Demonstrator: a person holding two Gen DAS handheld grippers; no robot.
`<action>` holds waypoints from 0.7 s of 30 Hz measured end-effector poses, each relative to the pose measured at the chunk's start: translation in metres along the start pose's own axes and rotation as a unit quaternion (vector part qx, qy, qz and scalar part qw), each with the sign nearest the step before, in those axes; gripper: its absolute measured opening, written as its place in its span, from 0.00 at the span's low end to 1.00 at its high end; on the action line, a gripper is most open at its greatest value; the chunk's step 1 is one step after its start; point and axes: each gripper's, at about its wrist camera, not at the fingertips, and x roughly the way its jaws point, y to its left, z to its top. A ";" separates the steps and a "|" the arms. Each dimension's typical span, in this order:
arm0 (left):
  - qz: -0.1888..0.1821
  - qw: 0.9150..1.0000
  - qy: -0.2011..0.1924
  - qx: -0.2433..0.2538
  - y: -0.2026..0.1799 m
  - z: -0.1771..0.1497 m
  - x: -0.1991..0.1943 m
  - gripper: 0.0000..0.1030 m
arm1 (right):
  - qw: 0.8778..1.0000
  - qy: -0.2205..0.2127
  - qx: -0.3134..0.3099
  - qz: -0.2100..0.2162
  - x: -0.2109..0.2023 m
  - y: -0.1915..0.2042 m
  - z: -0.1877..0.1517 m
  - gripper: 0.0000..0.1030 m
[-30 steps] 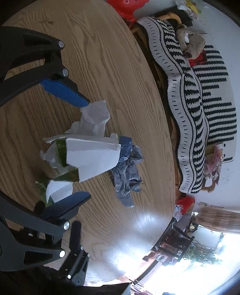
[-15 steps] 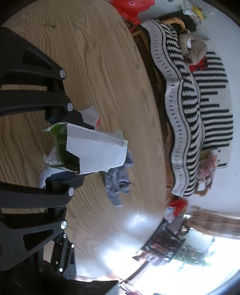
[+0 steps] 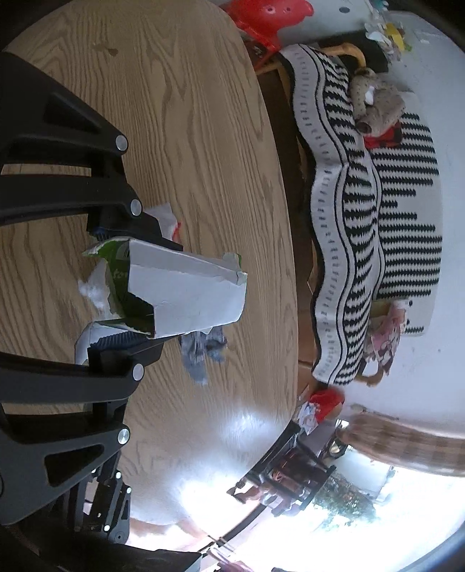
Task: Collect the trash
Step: 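Grasp the green toy car with the right tool while the left tool grasps the white carton, then carry the toy car and carton over the bin and open both tools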
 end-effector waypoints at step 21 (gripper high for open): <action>-0.166 0.972 0.040 0.162 -0.265 -0.046 0.024 0.37 | 0.963 -0.059 0.199 -0.171 -0.192 -0.200 -0.091 0.11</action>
